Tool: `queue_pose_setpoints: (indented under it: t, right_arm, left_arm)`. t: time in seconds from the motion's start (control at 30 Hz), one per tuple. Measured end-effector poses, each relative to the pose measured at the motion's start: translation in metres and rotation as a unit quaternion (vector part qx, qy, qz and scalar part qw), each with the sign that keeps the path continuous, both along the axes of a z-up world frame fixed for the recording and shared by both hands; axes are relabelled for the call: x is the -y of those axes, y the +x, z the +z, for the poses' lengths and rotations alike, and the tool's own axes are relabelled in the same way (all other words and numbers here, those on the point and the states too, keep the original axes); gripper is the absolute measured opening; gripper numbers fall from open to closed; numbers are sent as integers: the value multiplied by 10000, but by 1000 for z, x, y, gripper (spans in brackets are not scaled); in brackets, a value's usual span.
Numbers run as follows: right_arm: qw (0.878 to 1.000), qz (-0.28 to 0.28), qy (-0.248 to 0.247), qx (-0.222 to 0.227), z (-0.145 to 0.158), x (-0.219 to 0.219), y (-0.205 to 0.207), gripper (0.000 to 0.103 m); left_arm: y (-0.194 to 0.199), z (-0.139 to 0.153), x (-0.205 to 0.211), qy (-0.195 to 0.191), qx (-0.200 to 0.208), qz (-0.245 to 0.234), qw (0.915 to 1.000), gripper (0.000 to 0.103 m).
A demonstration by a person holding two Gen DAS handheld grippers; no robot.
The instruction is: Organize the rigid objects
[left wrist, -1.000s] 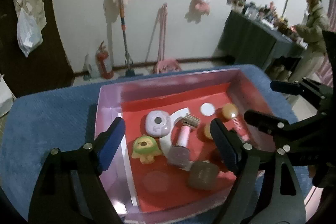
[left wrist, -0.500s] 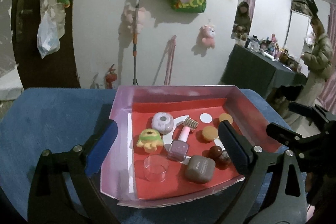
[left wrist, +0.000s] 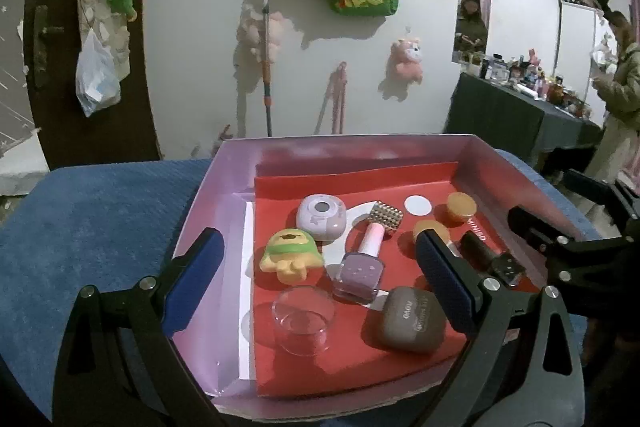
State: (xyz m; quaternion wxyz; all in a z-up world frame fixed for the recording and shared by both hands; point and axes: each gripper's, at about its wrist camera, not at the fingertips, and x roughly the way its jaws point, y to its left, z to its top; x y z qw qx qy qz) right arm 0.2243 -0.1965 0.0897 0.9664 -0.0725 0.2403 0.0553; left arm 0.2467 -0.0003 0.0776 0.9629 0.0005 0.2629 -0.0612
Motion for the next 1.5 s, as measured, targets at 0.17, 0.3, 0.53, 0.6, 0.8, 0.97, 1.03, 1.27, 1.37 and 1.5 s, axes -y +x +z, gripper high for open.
queue_pose_setpoints:
  t: [0.17,0.3,0.53,0.6,0.8,0.97,1.03,1.27,1.37,1.5]
  right_arm:
    - [10000,25,26,60,-7,1,-2,103]
    - [9996,12,266,-109,-10,8,3,103]
    - [9995,-135,169,-213,-17,6,7,103]
    - [9995,-142,179,-218,-17,7,7,103]
    - [9997,-150,107,-174,-17,3,5,103]
    - [10000,-74,-13,-56,-16,-3,2,103]
    - [10000,-44,-71,-47,-16,-6,1,103]
    - [9998,-72,-9,-183,-18,-3,6,103]
    - [9997,-91,37,-205,-18,0,6,103]
    - [9997,-83,-10,-227,-18,1,7,103]
  left_arm:
    - [5,-11,3,60,-183,-32,9998,98]
    - [9,-13,-1,-64,-296,-33,9995,98]
    - [12,-16,1,38,-418,37,9991,98]
    - [12,-16,1,43,-448,49,9990,98]
    - [13,-16,0,63,-460,117,9989,98]
    - [13,-16,0,75,-459,154,9988,98]
    - [14,-16,0,79,-455,150,9988,98]
    - [14,-16,0,92,-481,132,9987,98]
    - [14,-15,0,82,-482,124,9987,98]
    - [14,-15,-1,74,-487,138,9987,98]
